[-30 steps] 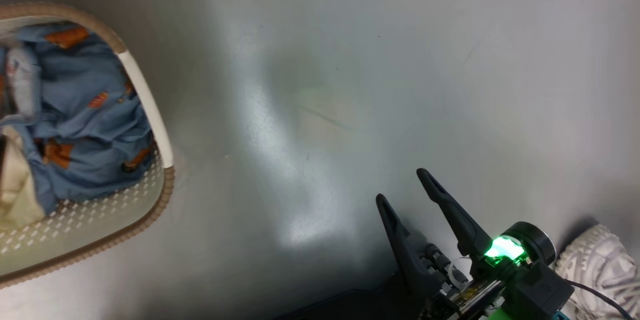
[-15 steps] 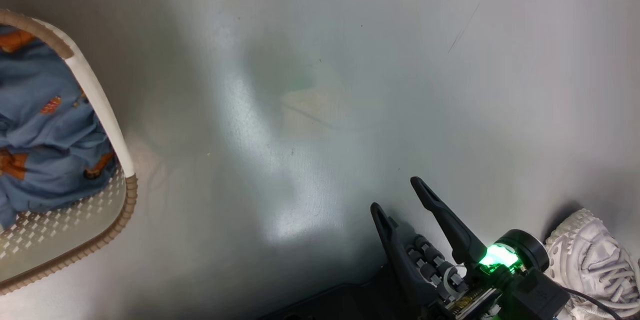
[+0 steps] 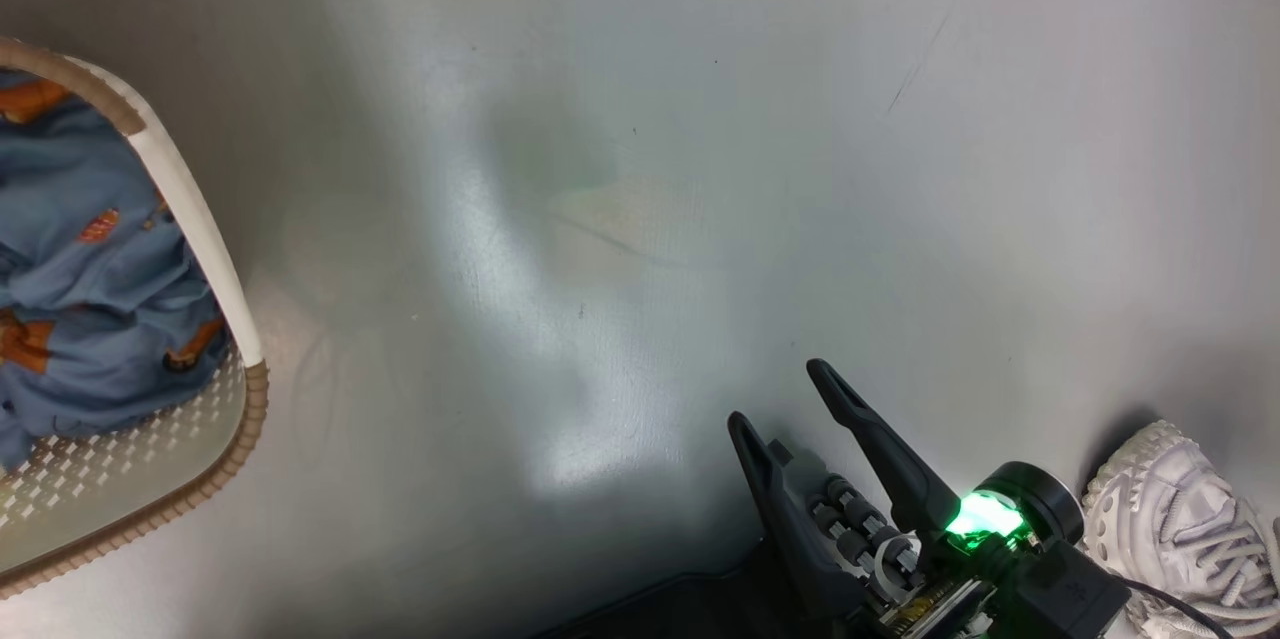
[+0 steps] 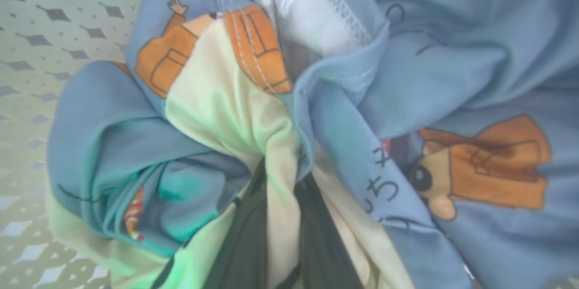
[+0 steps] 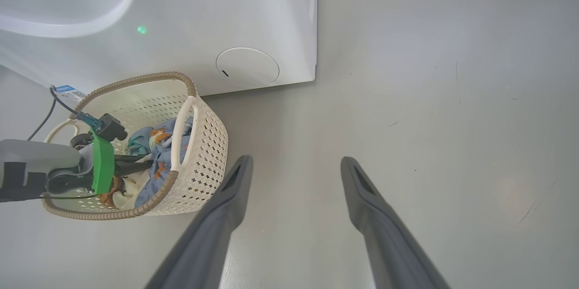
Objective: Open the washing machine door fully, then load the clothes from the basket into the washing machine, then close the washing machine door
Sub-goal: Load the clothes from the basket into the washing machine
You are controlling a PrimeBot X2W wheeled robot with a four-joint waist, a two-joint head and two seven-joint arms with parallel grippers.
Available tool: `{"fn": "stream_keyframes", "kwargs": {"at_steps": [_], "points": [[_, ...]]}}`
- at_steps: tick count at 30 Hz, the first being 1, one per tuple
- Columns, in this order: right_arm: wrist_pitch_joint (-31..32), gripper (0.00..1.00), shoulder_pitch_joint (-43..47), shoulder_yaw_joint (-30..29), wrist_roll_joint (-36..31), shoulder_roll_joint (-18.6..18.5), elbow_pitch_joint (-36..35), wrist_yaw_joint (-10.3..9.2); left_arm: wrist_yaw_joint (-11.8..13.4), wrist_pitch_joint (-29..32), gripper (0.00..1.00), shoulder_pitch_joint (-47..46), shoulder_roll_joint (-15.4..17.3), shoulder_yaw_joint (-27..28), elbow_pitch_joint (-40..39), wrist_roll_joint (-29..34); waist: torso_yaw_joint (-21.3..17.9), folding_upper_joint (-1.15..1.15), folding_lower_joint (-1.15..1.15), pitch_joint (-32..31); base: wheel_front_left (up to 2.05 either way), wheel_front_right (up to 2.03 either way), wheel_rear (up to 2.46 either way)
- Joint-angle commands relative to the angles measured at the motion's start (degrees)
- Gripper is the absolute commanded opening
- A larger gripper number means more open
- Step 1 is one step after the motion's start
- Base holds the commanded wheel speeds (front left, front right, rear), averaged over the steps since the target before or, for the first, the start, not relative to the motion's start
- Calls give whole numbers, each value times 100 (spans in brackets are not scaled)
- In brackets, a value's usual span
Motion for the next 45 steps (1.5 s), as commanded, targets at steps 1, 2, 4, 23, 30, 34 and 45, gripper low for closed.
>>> {"fn": "stream_keyframes", "kwargs": {"at_steps": [1,2,4,23,30,34,45], "points": [[-27,100,231,136,11,-60,-105,16,-8,-31,0,8,189,88,70,16,2,0,0,-14,0,0,0],[-27,100,219,126,16,-60,-113,16,-8,-31,0,-30,177,45,85,16,5,0,0,-19,0,0,0],[-27,100,166,101,33,-60,-136,16,-8,-31,0,-75,178,16,28,-21,24,0,0,-34,0,0,0],[-27,100,-362,-401,-47,-60,431,16,-8,-31,0,902,-289,260,-1608,-990,1014,0,0,-1506,0,0,0],[-27,100,-425,-576,-112,-60,734,16,-8,-31,0,1326,-574,432,-2179,-1246,1369,0,0,-2136,0,0,0],[-27,100,-450,-686,-153,-60,930,16,-8,-31,0,1683,-798,679,-2744,-1381,1593,0,0,-2545,0,0,0],[-27,100,-447,-814,-173,-60,1254,16,-8,-31,0,2330,-1193,1334,-3632,-1434,1856,0,0,-3309,0,0,0]]}}
